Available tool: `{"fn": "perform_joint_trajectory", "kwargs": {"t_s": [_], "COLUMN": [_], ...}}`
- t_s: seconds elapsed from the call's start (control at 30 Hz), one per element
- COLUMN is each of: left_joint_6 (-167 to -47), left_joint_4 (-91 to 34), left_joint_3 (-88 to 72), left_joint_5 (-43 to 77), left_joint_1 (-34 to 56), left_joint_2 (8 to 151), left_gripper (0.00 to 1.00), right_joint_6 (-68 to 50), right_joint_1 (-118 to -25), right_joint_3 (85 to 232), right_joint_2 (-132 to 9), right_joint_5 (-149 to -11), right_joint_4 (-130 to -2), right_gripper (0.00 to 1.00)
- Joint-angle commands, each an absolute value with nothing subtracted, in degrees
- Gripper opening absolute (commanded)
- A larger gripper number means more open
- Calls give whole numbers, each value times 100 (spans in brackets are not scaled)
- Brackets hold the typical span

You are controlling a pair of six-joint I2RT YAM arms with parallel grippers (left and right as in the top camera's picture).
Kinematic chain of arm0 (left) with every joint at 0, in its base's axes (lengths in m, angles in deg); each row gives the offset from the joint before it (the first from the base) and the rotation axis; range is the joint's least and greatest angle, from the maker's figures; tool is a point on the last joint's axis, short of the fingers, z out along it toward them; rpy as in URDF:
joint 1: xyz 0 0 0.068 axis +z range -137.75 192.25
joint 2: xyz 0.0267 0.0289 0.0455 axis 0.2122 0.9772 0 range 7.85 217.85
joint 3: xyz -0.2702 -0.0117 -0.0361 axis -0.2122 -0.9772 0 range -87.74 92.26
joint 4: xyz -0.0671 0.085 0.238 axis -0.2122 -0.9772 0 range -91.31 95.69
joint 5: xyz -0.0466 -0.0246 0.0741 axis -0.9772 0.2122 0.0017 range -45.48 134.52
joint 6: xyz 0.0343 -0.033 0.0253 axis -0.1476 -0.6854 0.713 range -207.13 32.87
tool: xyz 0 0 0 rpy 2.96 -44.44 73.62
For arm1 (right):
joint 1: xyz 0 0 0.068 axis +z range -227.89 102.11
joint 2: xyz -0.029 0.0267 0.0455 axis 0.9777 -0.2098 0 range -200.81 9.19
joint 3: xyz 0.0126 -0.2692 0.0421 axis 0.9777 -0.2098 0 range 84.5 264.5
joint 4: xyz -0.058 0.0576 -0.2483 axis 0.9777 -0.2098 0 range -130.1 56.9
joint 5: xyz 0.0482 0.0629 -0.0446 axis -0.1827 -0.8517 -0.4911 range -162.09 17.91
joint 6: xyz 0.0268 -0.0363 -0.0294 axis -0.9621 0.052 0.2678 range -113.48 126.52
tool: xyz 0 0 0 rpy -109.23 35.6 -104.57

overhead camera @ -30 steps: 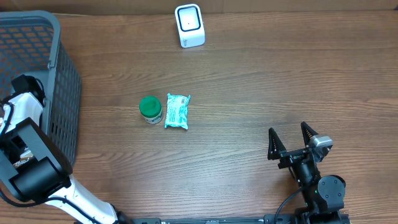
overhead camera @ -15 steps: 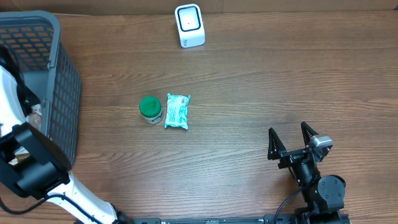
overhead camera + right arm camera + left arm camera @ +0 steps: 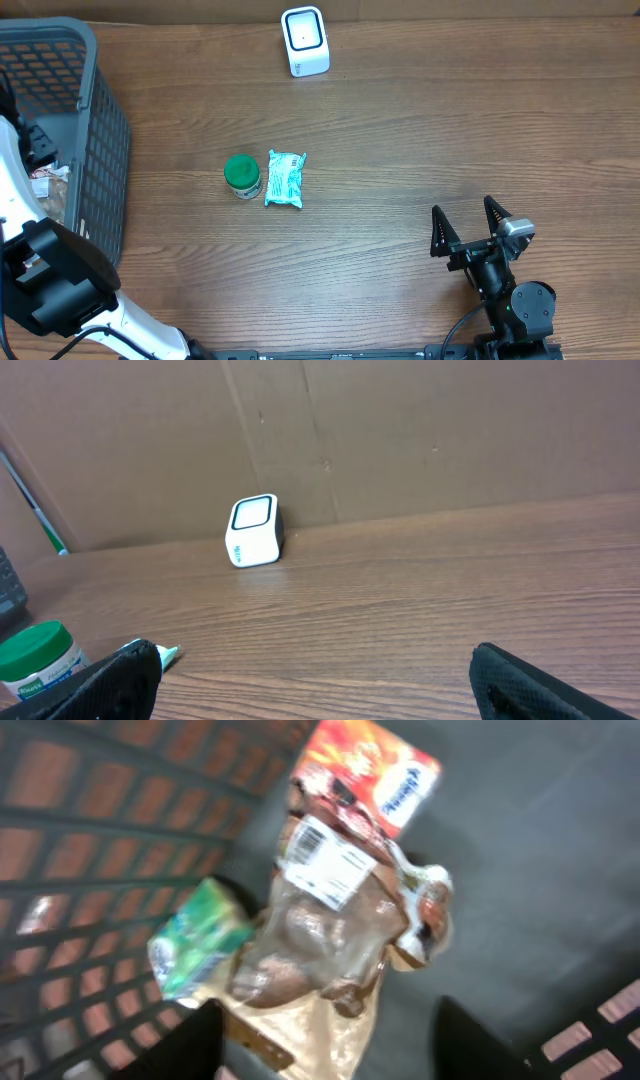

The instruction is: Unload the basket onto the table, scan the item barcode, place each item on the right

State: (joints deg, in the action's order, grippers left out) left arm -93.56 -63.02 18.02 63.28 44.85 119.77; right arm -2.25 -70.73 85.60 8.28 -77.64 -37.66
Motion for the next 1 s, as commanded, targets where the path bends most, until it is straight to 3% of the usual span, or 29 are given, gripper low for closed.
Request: {"fn": "perform_joint_trajectory", "kwargs": {"t_s": [0.0, 0.37, 0.97], "left_joint_6": [-9079, -9315, -9809], "left_joint_4": [-6147, -5865, -5585], "left_joint_3": [1498, 1445, 1288], "left_joint_5": [6110, 7047, 7769], "left_joint_1": [4433, 4319, 4081], "left_joint_2": [12213, 13131, 13699], "left_gripper": [59, 64, 57], "right_joint_6": [-197, -197, -197], "right_joint_1": [-7089, -7089, -7089], "right_joint_3": [8497, 8497, 8497], "right_joint_2": [848, 848, 848], "right_joint_5": [-7715, -7715, -7715], "right_joint_4": [-3742, -3742, -3742], "right_gripper": [100, 100, 100]}}
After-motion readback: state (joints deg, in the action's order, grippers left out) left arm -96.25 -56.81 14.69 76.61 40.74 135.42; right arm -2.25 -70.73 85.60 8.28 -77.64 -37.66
